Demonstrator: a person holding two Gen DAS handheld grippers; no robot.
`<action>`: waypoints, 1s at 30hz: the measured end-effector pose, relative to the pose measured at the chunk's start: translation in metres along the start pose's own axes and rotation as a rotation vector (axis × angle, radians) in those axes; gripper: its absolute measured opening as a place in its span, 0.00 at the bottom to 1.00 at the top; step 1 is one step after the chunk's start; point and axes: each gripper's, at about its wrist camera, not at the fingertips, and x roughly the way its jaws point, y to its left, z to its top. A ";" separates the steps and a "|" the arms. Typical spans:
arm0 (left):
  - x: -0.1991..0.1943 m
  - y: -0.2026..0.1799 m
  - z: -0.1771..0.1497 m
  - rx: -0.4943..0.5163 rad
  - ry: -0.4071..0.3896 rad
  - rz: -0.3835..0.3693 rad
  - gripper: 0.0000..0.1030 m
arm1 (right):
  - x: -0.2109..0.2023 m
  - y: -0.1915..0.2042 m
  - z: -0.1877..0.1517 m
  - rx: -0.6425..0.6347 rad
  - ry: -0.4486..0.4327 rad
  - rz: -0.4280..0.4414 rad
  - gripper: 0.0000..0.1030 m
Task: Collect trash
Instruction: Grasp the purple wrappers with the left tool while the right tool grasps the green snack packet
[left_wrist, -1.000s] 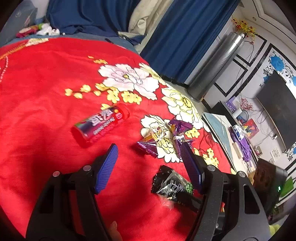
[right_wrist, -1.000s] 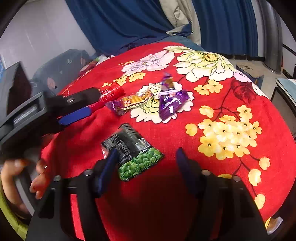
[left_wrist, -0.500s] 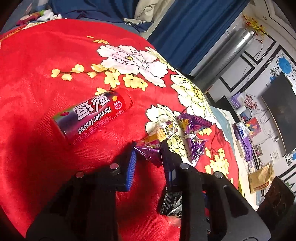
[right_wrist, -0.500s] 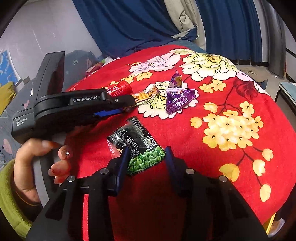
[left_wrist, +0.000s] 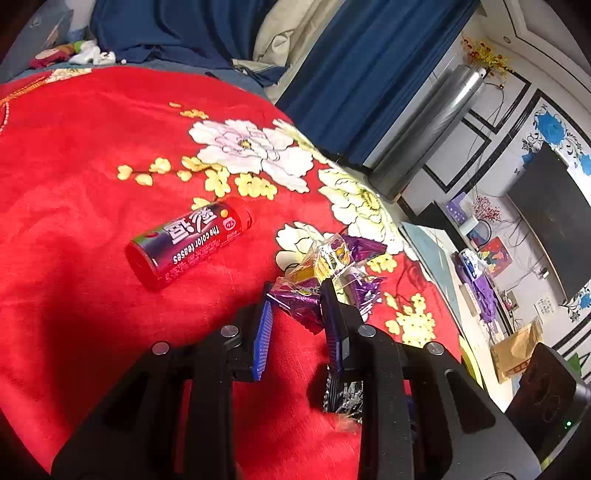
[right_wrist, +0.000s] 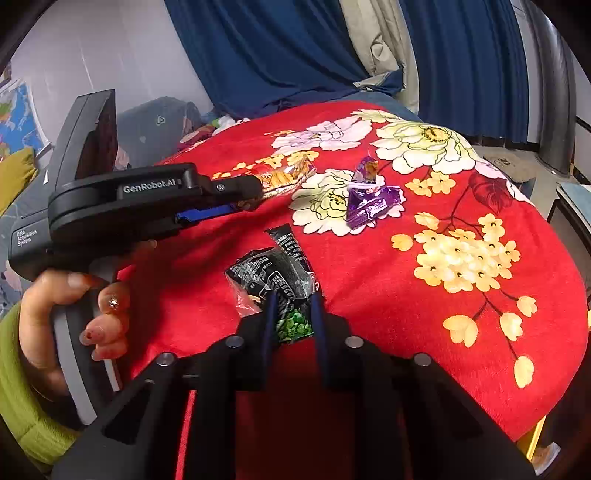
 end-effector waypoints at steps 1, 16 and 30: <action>-0.003 -0.001 0.000 0.001 -0.005 -0.001 0.18 | -0.001 0.001 0.000 -0.001 -0.003 0.000 0.15; -0.049 -0.025 0.004 0.069 -0.102 -0.027 0.18 | -0.035 -0.009 0.008 0.027 -0.088 -0.020 0.12; -0.052 -0.062 -0.005 0.161 -0.103 -0.068 0.18 | -0.067 -0.047 0.014 0.091 -0.156 -0.089 0.00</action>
